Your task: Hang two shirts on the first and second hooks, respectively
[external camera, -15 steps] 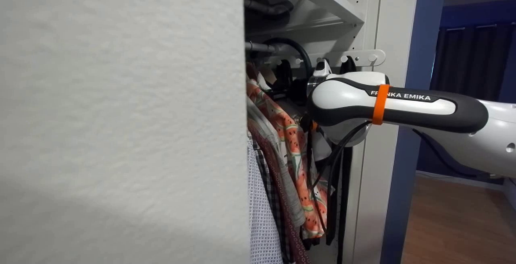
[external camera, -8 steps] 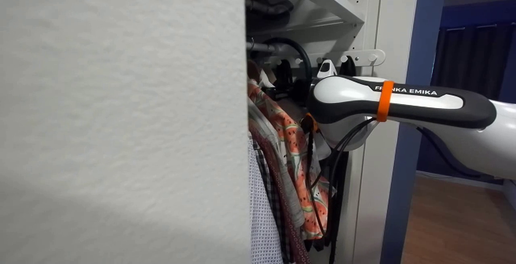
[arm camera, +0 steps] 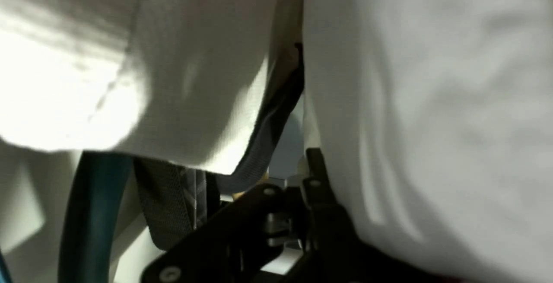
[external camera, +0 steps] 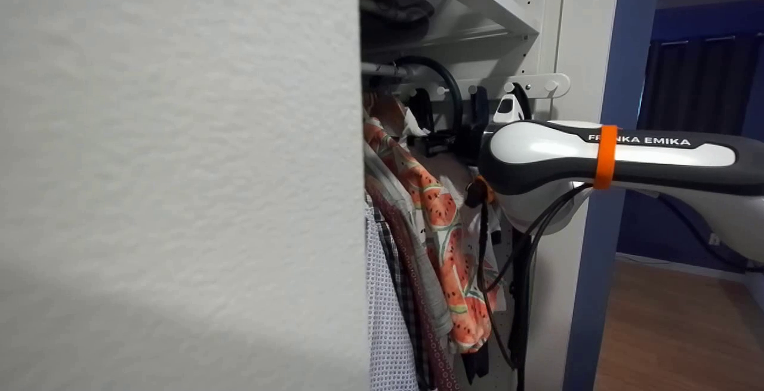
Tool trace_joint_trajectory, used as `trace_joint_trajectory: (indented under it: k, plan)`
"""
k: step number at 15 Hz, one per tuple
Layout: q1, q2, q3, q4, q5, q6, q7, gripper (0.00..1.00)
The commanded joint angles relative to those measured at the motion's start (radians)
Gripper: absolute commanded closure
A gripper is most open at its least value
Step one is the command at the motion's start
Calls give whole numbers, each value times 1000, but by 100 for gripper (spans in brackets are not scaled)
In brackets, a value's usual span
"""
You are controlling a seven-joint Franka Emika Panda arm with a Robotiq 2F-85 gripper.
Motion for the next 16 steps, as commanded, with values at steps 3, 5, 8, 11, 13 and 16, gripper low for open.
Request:
trace_joint_trajectory:
  k: [3, 5, 8, 11, 13, 16]
  plan:
    - [-42, -182, 33, -229, -24, -76, 14, 95]
    - [-76, -232, 57, -296, -39, -90, 26, 95]
    - [-146, -325, 115, -391, -53, -127, 43, 95]
    - [-190, -430, 158, -466, -41, -185, 49, 95]
    - [-225, -495, 187, -509, -37, -222, 69, 95]
    - [-323, -577, 258, -559, -47, -251, 140, 95]
